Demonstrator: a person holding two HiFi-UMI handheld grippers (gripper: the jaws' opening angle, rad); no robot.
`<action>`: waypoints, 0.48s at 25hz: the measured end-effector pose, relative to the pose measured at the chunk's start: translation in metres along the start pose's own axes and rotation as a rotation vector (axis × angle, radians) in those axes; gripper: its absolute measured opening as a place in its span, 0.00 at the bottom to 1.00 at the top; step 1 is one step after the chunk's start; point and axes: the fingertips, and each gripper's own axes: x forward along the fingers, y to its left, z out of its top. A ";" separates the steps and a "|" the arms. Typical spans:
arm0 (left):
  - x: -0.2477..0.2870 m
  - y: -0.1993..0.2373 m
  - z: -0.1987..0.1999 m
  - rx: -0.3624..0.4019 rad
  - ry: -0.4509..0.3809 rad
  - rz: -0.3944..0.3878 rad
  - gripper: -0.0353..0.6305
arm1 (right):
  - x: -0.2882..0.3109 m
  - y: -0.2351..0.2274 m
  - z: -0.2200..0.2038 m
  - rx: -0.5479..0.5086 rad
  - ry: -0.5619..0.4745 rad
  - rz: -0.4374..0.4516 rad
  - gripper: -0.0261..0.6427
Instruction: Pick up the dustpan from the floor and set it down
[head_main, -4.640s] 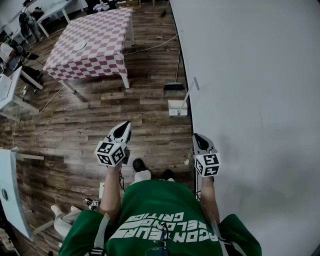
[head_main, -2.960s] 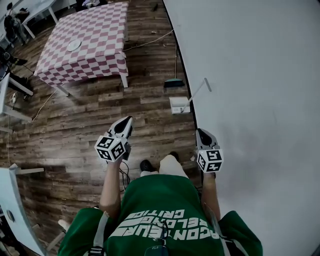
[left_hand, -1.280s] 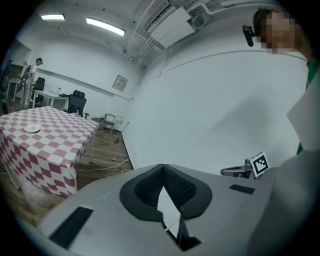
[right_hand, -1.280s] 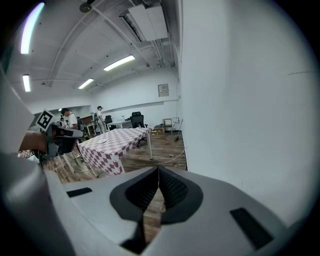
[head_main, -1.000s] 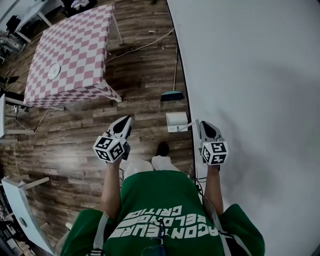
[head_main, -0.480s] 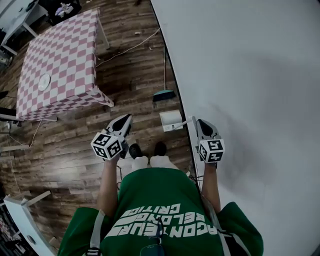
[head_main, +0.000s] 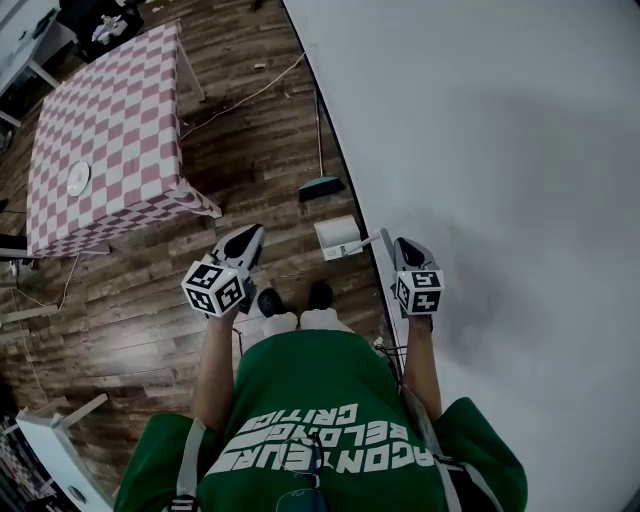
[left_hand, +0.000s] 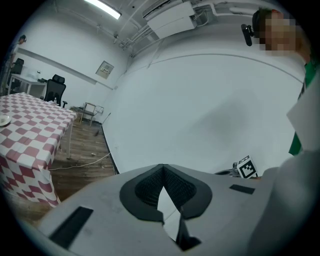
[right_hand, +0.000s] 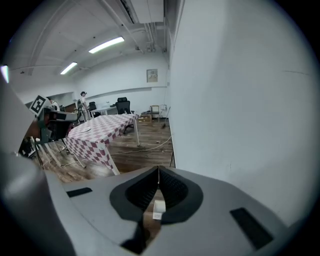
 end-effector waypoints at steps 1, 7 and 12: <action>0.002 0.001 0.001 0.000 0.002 0.001 0.06 | 0.005 -0.003 -0.005 0.007 0.016 -0.004 0.05; 0.018 -0.002 -0.004 0.005 0.030 -0.012 0.06 | 0.040 -0.016 -0.036 0.001 0.139 0.019 0.06; 0.041 -0.009 -0.015 0.023 0.068 -0.037 0.06 | 0.082 -0.021 -0.068 -0.010 0.294 0.080 0.25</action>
